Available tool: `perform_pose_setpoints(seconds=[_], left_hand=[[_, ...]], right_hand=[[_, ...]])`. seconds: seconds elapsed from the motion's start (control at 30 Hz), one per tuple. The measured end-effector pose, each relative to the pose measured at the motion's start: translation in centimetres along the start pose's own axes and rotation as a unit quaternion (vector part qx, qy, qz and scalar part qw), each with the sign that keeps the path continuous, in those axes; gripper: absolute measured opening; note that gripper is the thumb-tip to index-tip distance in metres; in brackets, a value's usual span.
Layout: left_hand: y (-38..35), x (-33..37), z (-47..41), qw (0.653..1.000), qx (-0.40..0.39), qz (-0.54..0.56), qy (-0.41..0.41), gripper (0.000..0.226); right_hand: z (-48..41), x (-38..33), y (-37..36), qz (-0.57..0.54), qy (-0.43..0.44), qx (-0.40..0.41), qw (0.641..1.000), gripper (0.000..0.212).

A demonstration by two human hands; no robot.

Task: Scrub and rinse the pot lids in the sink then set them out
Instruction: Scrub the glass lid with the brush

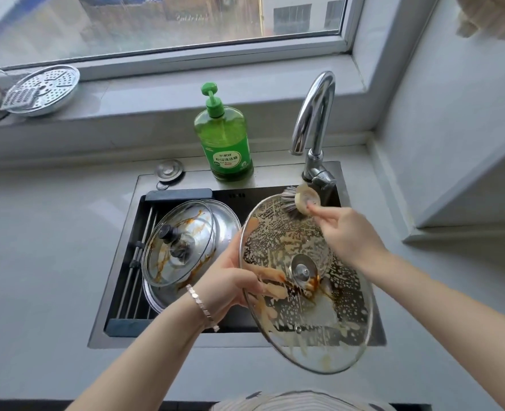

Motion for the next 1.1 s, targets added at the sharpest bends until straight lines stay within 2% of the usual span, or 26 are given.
perform_pose_setpoints(seconds=[0.13,0.17,0.27,0.3,0.43,0.47,0.57,0.6,0.7,0.73,0.87,0.9,1.0,1.03,1.1], left_hand=[[0.5,0.3,-0.3,1.0,0.013,0.007,-0.005,0.086],[0.8,0.3,-0.1,1.0,0.008,0.021,-0.007,0.088],[0.5,0.3,0.4,1.0,-0.003,0.02,-0.014,0.094],[0.3,0.3,0.4,1.0,0.0,0.013,-0.015,0.093],[0.6,-0.1,0.1,0.999,0.008,0.034,-0.019,0.092],[0.8,-0.2,0.3,0.999,0.007,0.038,-0.021,0.093],[1.0,-0.4,0.5,0.999,0.011,0.04,-0.029,0.095],[0.9,-0.3,0.4,0.999,0.014,0.036,-0.03,0.095],[1.1,-0.1,0.1,0.999,0.025,0.033,-0.027,0.097],[1.4,-0.2,0.1,0.999,0.026,0.035,-0.026,0.098],[1.4,-0.2,0.5,0.999,0.018,0.041,-0.031,0.095],[1.3,-0.1,0.4,0.998,0.021,0.041,-0.032,0.095],[1.5,-0.2,0.2,0.998,0.026,0.044,-0.029,0.097],[1.7,-0.4,0.2,0.998,0.026,0.047,-0.03,0.098],[1.7,-0.4,0.6,0.998,0.026,0.047,-0.035,0.098]], right_hand=[[3.5,-3.6,-3.3,-0.076,0.11,-0.092,0.987,0.038],[3.4,-3.3,-2.9,-0.064,0.111,-0.085,0.988,0.037],[0.0,0.2,0.1,-0.002,-0.005,0.042,0.999,0.033],[-0.2,0.6,0.3,0.007,-0.021,0.052,0.998,0.032],[2.9,-1.9,-2.8,-0.041,0.086,-0.051,0.994,0.037],[2.9,-1.1,-2.5,-0.023,0.076,-0.048,0.996,0.036],[0.9,3.2,0.2,0.041,-0.049,0.038,0.997,0.033],[1.2,3.3,0.1,0.036,-0.053,0.032,0.997,0.034],[3.8,-0.2,-2.8,-0.044,0.055,-0.057,0.996,0.036],[4.3,-0.6,-3.0,-0.037,0.072,-0.072,0.994,0.037],[1.5,3.5,0.4,0.045,-0.047,0.037,0.997,0.034],[1.6,3.5,0.2,0.043,-0.05,0.032,0.997,0.034],[4.0,0.7,-2.7,-0.017,0.046,-0.059,0.997,0.035],[4.3,0.9,-2.6,-0.002,0.053,-0.065,0.996,0.035],[2.8,3.4,-0.6,0.039,-0.02,-0.003,0.999,0.034]])
Point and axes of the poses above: each hand's wrist, its own z-axis away from the middle knuckle, its own y-axis out of the back of the hand, x = y × z, the point moved 3 cm from there along -z, towards the middle knuckle, and after that the axes turned 15 degrees about y, right-handed, at the moved point
